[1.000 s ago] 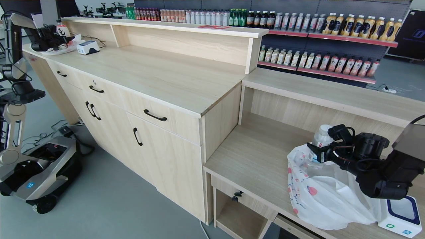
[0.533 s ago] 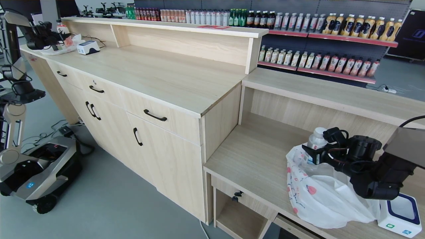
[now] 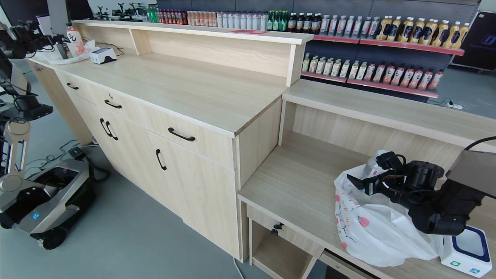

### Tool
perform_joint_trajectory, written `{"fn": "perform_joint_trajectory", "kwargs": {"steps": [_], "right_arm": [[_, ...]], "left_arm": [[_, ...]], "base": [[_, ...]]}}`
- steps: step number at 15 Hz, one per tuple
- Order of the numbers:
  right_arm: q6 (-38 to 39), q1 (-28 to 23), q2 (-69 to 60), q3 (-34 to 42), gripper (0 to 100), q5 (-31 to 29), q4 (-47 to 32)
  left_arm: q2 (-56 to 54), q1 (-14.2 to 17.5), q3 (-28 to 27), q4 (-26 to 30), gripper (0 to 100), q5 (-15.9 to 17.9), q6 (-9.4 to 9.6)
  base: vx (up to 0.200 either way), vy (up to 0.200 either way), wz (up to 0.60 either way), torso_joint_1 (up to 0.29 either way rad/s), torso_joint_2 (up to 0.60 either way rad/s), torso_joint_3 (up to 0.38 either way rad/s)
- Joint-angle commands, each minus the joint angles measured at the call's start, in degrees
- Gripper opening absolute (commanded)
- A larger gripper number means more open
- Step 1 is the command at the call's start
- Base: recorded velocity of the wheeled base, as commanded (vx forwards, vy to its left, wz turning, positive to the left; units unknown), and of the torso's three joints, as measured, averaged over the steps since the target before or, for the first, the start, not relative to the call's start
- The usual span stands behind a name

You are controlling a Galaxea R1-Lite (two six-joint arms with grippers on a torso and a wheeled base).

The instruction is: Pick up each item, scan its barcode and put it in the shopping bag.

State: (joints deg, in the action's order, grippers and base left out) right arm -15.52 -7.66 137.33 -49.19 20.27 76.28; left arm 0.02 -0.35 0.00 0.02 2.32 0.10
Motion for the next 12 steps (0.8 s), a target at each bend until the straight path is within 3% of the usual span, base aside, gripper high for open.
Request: {"fn": "perform_joint_trajectory", "kwargs": {"steps": [1, 5, 6, 10, 12], "right_arm": [[0.1, 0.0, -1.7, 0.3, 100, 0.8, -0.2], [0.3, 0.5, -18.0, 4.6, 100, 4.2, -11.9], [-0.1, 0.8, -29.5, 7.5, 100, 4.2, -20.7], [-3.1, -1.2, -55.6, 18.8, 100, 3.5, -33.8], [-10.1, -4.6, -61.8, 19.9, 100, -2.2, -39.4]], "left_arm": [[0.1, 0.0, 0.0, 0.0, 100, 0.0, -0.01], [0.1, 0.0, 0.0, 0.0, 100, 0.1, 0.08], [0.1, 0.0, 0.0, 0.0, 100, 0.0, -0.01], [0.1, 0.0, 0.0, 0.0, 100, 0.1, -0.01], [0.1, 0.0, 0.0, 0.0, 100, 0.1, -0.01]], "base": [[0.0, 0.0, 0.0, 0.0, 0.0, 0.0], [0.0, 0.0, 0.0, 0.0, 0.0, 0.0], [0.0, 0.0, 0.0, 0.0, 0.0, 0.0], [0.0, 0.0, 0.0, 0.0, 0.0, 0.0], [0.0, 0.0, -0.3, 0.009, 0.0, 0.001]]}}
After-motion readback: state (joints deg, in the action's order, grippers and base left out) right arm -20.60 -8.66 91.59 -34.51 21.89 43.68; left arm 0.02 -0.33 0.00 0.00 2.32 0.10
